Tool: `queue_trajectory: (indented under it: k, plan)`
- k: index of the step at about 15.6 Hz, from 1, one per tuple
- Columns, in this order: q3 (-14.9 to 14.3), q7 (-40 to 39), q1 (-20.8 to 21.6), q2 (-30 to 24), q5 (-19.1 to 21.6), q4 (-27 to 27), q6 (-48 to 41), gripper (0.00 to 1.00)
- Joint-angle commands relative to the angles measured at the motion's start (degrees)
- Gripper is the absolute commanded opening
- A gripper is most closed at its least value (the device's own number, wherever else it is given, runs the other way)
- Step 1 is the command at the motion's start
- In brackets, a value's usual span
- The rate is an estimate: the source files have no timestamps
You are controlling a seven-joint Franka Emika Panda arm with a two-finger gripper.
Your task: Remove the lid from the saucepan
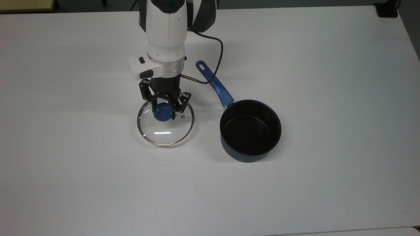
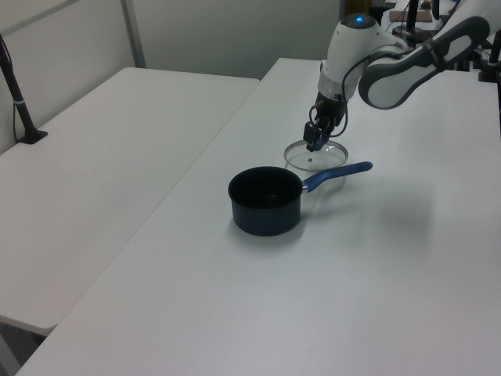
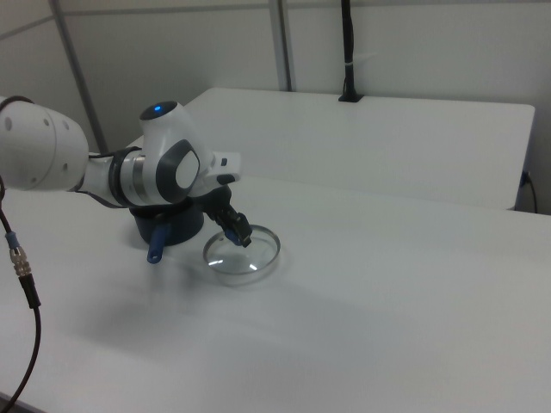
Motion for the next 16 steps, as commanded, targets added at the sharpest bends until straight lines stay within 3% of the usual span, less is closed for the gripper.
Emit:
queue_trajectory:
  k: [1,3,4,6,7,11,16]
  plan:
    - [0.75,-0.03,-0.74,0.91,-1.25,-1.02,3.46,0.46]
    - [0.75,-0.03,-0.74,0.99,-1.25,-1.02,3.56,0.52]
    - [0.75,-0.03,-0.74,0.91,-1.25,-0.93,3.39,0.69]
    - [0.75,-0.38,-0.66,0.73,-1.25,-0.75,2.95,0.82]
    - [0.75,-0.47,-0.48,0.47,-1.25,-0.66,2.51,1.00]
    - [0.75,-1.69,-0.30,-0.84,-2.12,1.17,-1.34,1.00]
    - [0.66,-10.74,-0.83,-4.27,-1.25,6.45,-14.70,1.00]
